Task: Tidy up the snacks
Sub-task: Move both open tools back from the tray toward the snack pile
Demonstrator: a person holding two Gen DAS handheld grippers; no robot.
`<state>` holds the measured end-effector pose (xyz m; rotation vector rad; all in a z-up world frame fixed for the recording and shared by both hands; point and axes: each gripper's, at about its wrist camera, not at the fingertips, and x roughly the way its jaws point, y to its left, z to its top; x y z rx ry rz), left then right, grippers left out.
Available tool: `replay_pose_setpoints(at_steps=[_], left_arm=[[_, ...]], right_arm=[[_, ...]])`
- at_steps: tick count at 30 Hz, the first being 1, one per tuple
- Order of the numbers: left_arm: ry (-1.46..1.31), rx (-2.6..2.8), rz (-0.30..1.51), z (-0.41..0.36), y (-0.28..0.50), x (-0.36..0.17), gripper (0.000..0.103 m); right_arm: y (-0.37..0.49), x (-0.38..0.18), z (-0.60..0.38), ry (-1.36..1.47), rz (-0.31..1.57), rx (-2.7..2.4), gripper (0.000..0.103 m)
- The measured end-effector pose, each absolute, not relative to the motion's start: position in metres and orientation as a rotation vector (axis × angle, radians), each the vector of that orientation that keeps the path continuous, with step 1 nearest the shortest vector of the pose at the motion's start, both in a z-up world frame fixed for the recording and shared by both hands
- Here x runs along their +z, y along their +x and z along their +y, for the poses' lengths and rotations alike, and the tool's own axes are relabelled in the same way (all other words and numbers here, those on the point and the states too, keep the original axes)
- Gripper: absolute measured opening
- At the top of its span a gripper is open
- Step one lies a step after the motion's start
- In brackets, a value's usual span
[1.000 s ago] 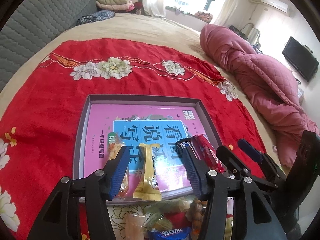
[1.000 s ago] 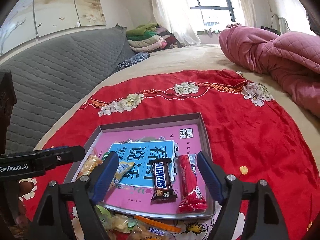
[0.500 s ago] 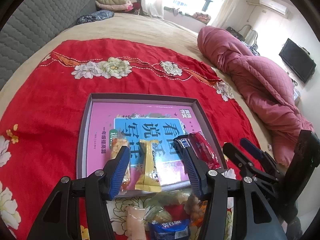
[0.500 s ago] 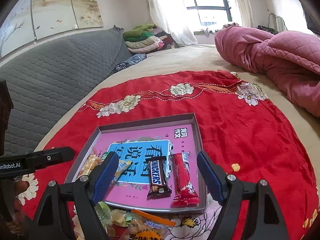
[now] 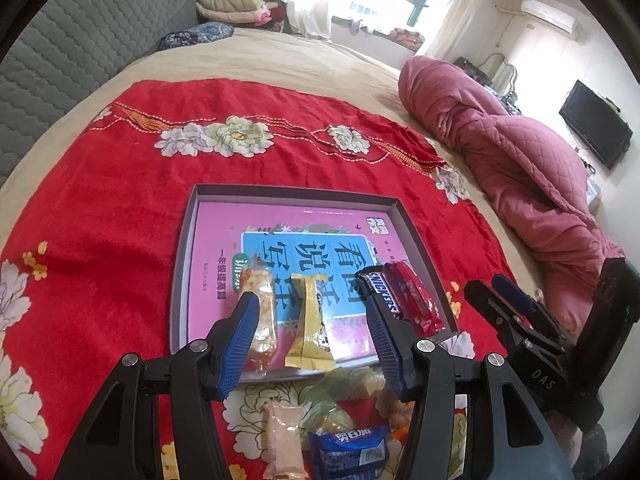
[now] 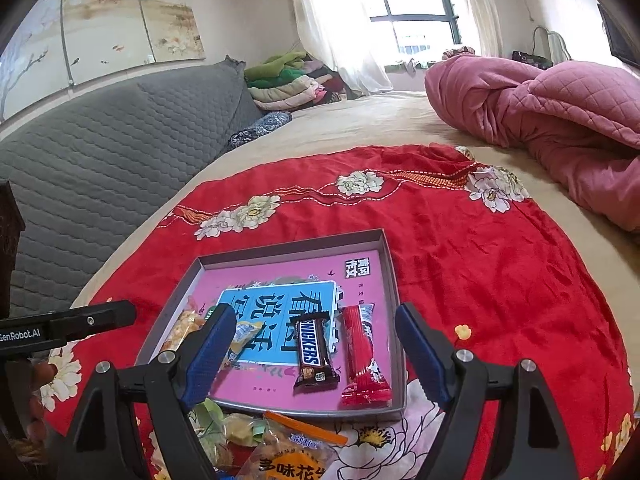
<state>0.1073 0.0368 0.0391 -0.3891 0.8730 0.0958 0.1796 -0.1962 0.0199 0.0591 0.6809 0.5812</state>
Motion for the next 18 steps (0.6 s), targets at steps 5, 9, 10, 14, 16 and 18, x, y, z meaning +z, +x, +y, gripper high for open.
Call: replay_pose_setpoints(at_steps=[5, 9, 10, 14, 16, 18], left_arm=[[-0.372, 0.091, 0.892, 0.036, 0.101, 0.036, 0.057], [-0.381, 0.090, 0.899, 0.039, 0.096, 0.033, 0.057], [-0.384, 0.090, 0.900, 0.040, 0.095, 0.032, 0.057], [-0.387, 0.089, 0.904, 0.042, 0.090, 0.030, 0.057], [-0.379, 0.094, 0.908, 0.041, 0.089, 0.029, 0.057], [-0.364, 0.094, 0.912, 0.040, 0.087, 0.028, 0.057]], right_arm=[[0.173, 0.021, -0.199, 0.052, 0.679, 0.581, 0.081], [0.169, 0.019, -0.203, 0.058, 0.695, 0.580, 0.081], [0.167, 0.018, -0.203, 0.055, 0.699, 0.579, 0.081], [0.160, 0.017, -0.204, 0.048, 0.703, 0.574, 0.081], [0.157, 0.017, -0.204, 0.039, 0.705, 0.571, 0.081], [0.155, 0.016, -0.204, 0.033, 0.709, 0.568, 0.081]])
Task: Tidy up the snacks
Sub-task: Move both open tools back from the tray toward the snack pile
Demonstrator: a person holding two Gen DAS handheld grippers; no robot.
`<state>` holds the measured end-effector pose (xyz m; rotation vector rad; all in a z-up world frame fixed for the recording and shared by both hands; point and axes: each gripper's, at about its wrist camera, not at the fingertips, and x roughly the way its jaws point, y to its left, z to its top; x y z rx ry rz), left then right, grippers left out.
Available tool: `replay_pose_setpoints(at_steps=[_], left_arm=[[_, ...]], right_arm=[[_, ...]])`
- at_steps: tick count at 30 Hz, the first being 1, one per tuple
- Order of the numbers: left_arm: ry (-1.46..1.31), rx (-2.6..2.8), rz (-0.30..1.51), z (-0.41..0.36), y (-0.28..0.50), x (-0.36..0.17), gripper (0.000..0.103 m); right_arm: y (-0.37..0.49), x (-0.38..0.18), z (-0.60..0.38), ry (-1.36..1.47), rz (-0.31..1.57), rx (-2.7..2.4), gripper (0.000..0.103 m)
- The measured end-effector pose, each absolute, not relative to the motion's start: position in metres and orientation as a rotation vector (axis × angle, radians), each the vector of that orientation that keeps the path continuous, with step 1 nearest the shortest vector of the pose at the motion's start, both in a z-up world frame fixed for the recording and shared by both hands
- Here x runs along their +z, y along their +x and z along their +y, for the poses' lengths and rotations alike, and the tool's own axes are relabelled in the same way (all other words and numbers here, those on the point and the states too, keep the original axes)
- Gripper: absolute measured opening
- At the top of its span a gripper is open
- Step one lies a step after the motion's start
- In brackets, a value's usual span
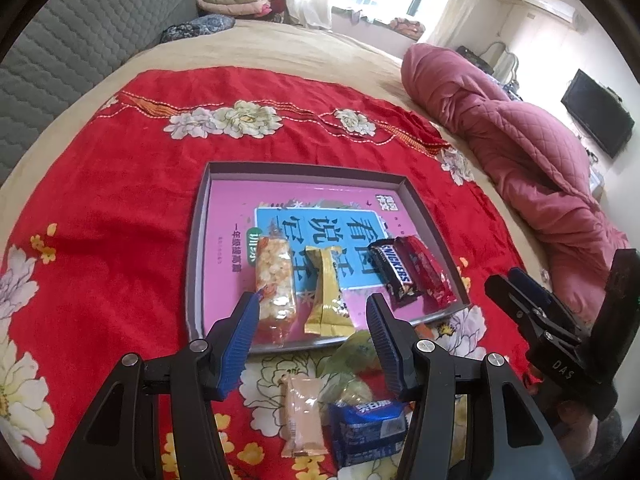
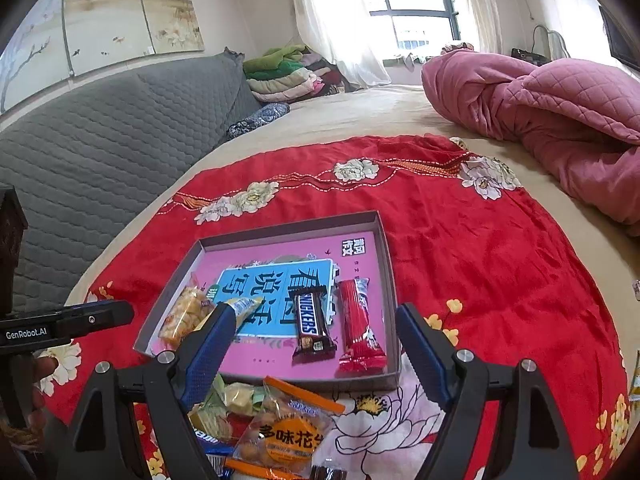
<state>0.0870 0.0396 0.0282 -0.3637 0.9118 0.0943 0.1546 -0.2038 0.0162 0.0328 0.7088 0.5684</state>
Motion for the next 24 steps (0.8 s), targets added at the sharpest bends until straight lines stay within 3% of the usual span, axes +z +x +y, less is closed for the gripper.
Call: replay_pose_setpoints(at_steps=[24], left_arm=[[-0.367, 0.083, 0.935, 0.050, 0.067, 0.021, 0.058]], right_arm=[[0.122, 0.005, -0.198, -0.032, 0.773, 0.545, 0.082]])
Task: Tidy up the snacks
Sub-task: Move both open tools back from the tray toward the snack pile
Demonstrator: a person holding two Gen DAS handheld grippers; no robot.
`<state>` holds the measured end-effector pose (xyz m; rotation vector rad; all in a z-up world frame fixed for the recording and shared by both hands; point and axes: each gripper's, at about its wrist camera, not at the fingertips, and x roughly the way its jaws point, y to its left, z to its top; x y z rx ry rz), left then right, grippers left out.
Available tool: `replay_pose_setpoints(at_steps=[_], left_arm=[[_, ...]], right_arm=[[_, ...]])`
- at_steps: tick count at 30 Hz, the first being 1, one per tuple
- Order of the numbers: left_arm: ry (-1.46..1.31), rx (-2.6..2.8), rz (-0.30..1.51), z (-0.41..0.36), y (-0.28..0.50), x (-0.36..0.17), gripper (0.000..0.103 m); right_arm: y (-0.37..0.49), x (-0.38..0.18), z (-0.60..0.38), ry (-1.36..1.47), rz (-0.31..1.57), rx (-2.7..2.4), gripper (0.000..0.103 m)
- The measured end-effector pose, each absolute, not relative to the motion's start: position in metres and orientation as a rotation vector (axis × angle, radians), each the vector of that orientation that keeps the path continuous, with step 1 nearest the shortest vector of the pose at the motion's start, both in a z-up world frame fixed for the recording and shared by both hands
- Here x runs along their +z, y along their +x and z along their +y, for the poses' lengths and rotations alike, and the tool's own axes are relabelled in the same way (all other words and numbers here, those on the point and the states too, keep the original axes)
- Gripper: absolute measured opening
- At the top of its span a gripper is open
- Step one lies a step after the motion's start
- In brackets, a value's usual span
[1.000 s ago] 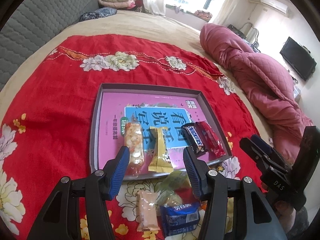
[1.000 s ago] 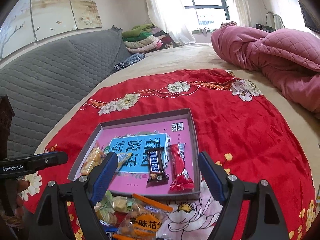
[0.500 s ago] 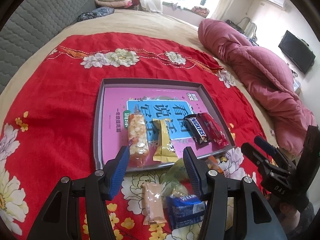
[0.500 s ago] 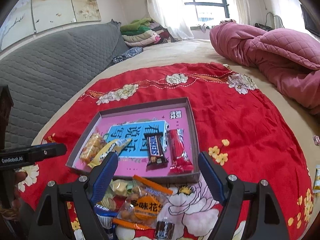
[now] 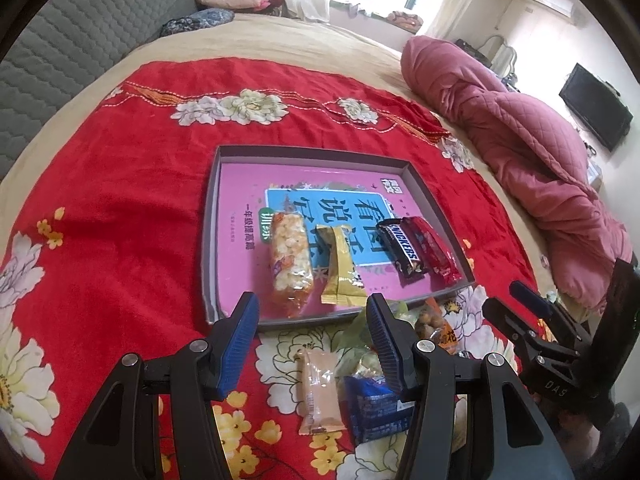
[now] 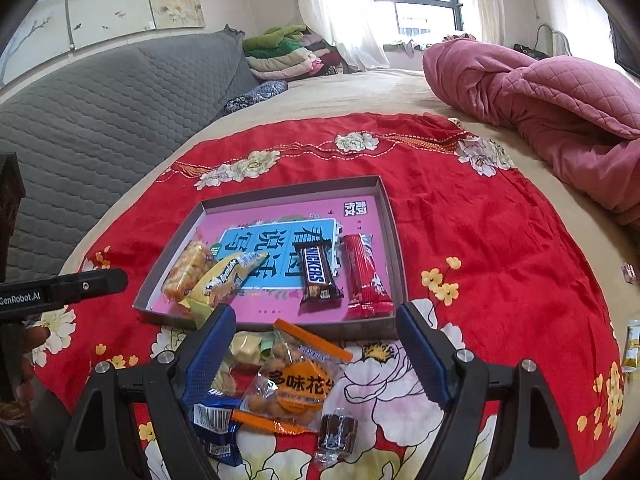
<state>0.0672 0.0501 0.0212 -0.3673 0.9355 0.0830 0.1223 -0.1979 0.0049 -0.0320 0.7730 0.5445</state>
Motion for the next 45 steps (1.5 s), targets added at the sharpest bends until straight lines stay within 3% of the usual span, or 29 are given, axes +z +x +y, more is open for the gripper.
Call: replay_pose_setpoints(at_steps=[45], left_arm=[[-0.366, 0.041, 1.105, 0.045, 0.045, -0.018, 0.058]], right_arm=[[0.104, -0.018, -0.211, -0.084, 0.898, 0.509, 0.082]])
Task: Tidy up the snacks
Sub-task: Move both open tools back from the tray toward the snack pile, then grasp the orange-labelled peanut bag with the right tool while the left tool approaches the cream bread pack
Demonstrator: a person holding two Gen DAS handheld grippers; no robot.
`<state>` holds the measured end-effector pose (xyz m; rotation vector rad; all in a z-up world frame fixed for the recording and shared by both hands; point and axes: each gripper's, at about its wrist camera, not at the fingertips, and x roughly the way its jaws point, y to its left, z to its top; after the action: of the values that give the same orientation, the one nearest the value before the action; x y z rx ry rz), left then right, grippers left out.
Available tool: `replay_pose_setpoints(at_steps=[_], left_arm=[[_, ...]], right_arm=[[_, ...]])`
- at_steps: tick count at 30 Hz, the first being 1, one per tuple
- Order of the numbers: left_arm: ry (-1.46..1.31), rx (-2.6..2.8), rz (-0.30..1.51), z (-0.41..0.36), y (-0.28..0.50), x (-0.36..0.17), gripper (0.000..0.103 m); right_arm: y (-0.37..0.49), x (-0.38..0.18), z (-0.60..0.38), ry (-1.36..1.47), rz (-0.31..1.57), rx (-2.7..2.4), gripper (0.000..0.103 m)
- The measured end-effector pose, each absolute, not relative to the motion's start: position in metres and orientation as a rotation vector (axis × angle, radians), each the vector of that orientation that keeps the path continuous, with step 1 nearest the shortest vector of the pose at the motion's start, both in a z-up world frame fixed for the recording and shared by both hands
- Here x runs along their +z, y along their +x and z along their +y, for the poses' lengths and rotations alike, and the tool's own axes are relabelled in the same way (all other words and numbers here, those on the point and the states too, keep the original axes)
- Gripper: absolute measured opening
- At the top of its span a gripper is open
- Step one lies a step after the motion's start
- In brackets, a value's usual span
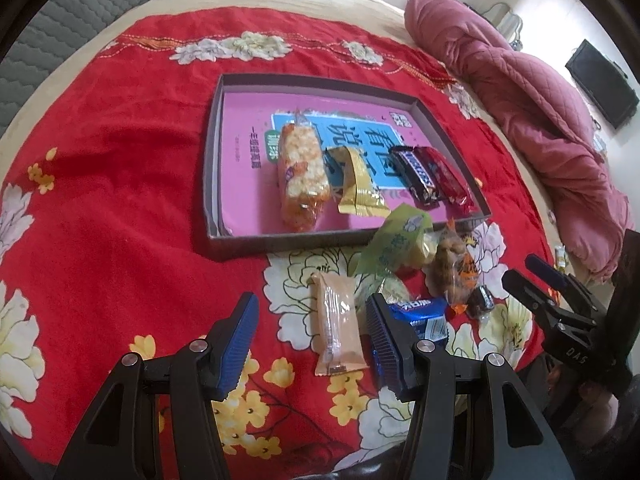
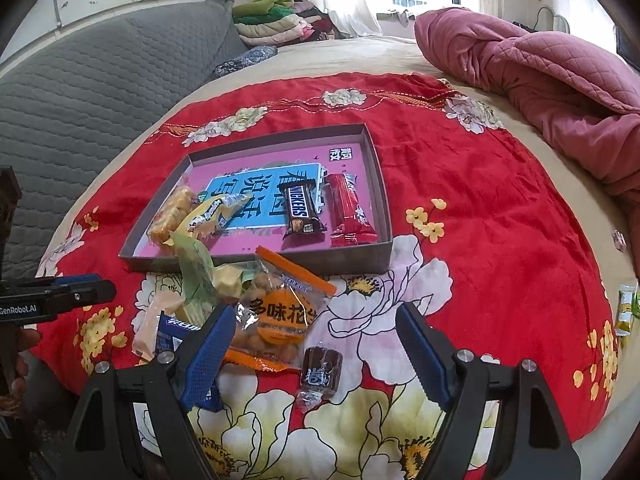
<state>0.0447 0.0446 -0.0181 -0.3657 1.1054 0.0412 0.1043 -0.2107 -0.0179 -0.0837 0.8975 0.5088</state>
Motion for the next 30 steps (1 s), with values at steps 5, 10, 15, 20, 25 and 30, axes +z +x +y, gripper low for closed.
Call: replay_pose_setpoints(at_steps=[5, 10, 15, 20, 25, 30], left_arm=[[-0.363, 0.036, 1.129, 0.042, 0.046, -0.024, 0.058], [-0.355, 0.036, 1.154, 0.039, 0.047, -0.031, 0.058], [-0.352, 0.034, 1.182, 0.035, 0.048, -0.039, 0.058], [-0.345, 0.025, 1.193, 0.031, 0.049, -0.044, 0.058], [-0.340, 0.021, 1.205, 0.028, 0.049, -0.048, 0.058], [-0.336, 0.018, 1.219, 0.024, 0.051, -0.054, 0.058]], right_arm=[[0.103, -0.019, -0.208, -0.089, 0.898, 0.520, 0.082], [0.104, -0.020, -0.205, -0.087, 0.899, 0.531, 0.082], [0.105, -0.024, -0.204, -0.088, 0.906, 0.537, 0.082], [0.105, -0.025, -0.203, -0.087, 0.908, 0.539, 0.082], [0.105, -0.028, -0.201, -0.086, 0.911, 0.543, 0.082], [0.106, -0.031, -0.198, -0.087, 0.916, 0.548, 0.082]])
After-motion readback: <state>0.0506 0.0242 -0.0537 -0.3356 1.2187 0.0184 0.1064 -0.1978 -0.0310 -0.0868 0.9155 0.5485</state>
